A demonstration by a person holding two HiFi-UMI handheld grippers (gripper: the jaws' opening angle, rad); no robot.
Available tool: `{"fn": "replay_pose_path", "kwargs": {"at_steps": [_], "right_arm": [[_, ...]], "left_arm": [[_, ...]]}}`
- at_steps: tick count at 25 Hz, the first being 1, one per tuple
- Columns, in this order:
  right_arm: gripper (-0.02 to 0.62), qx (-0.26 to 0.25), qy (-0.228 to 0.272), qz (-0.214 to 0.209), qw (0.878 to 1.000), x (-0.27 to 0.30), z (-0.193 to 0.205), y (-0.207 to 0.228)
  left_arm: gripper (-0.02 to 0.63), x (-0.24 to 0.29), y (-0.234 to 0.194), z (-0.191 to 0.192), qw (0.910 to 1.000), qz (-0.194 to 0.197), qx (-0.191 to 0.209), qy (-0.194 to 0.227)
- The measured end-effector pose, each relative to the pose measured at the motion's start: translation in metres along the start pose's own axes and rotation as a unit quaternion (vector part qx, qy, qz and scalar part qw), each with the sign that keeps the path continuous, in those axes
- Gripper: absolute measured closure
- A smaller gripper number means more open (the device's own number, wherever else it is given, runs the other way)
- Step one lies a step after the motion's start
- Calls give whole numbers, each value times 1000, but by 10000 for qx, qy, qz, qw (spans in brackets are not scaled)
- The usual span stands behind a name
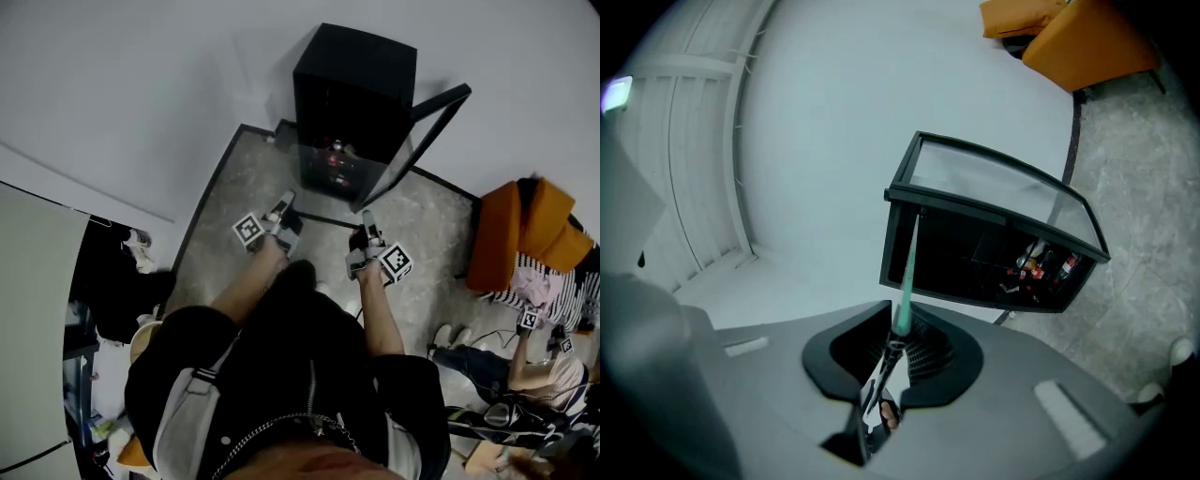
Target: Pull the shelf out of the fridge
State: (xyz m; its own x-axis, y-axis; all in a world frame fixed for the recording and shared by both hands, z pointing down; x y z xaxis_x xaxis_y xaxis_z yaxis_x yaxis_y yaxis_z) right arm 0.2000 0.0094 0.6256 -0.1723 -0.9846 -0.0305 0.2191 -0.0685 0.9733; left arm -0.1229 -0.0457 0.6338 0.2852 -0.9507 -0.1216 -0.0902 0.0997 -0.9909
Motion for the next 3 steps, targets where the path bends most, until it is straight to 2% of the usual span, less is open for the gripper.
{"fn": "replay_pose_path", "kwargs": {"at_steps": [3], "right_arm": [[558,4,-13,64,10000,15,-4,-4]], "left_arm": [[577,15,4,-4,10000,-17,-28,15]]}}
Point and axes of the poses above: the fingertips, and each gripper's own axes: x forward along the fingers, y to its right, z out of its underside, the point moved 10 cm from there along -x, backward along the fingers, and after that the axes turned 14 degrees about y, right-handed, at the moved point
